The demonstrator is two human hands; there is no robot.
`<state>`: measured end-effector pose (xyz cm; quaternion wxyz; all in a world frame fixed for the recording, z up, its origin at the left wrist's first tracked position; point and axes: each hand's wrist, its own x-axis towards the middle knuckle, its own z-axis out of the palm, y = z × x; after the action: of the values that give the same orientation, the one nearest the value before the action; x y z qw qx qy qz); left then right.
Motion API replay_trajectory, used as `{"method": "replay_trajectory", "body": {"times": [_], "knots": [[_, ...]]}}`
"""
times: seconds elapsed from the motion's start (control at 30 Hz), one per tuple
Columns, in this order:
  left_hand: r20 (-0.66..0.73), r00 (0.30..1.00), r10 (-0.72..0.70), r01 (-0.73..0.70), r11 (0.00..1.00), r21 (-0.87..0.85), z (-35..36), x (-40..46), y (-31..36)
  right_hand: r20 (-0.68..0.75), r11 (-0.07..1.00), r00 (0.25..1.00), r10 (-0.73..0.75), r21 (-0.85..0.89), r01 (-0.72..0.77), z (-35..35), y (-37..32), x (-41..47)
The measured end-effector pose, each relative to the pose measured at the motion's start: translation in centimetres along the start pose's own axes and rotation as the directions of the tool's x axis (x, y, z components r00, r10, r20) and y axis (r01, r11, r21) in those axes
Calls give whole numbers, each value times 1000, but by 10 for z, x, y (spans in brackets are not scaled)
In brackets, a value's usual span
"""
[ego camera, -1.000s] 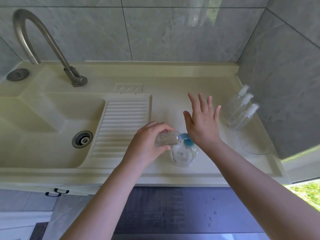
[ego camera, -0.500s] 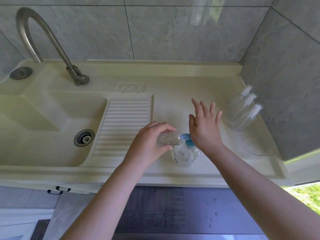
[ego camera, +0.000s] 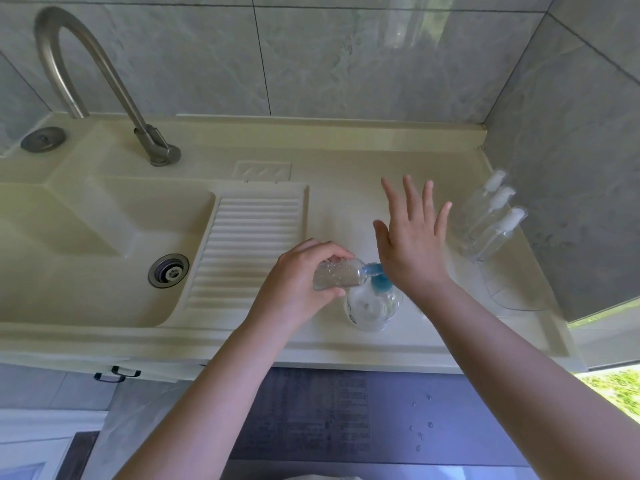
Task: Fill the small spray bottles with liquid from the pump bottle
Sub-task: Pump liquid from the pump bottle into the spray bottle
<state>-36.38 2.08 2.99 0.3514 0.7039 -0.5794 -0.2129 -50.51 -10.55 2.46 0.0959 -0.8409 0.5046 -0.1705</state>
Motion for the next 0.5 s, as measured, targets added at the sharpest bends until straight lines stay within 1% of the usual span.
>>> {"method": "replay_trajectory", "body": {"times": [0.07,0.17,0.23,0.3,0.37,0.4,0.5], "knots": [[8,1000,-6,6,1000,3,1,-1,0,43,999,998,34,19,-35,7,2,-6],[12,1000,-8,8,1000,-1,1,-1,-2,-17,999,1000,0,-42,-1,6,6,-3],[5,1000,-7,7,1000,-7,1,-2,-2,-50,999,999,-13,-53,10,0,4,1],[-2,1000,-7,7,1000,-10,1,-2,-2,-7,1000,1000,-3,-20,3,3,2,-1],[6,1000,-6,6,1000,6,1,-2,-2,51,999,998,33,10,-34,9,2,-6],[9,1000,-7,7,1000,15,1,-1,-2,50,999,998,37,10,-38,11,3,-6],[17,1000,-11,11,1000,9,1,-1,-3,-20,1000,1000,9,-12,-9,4,4,-4]]}}
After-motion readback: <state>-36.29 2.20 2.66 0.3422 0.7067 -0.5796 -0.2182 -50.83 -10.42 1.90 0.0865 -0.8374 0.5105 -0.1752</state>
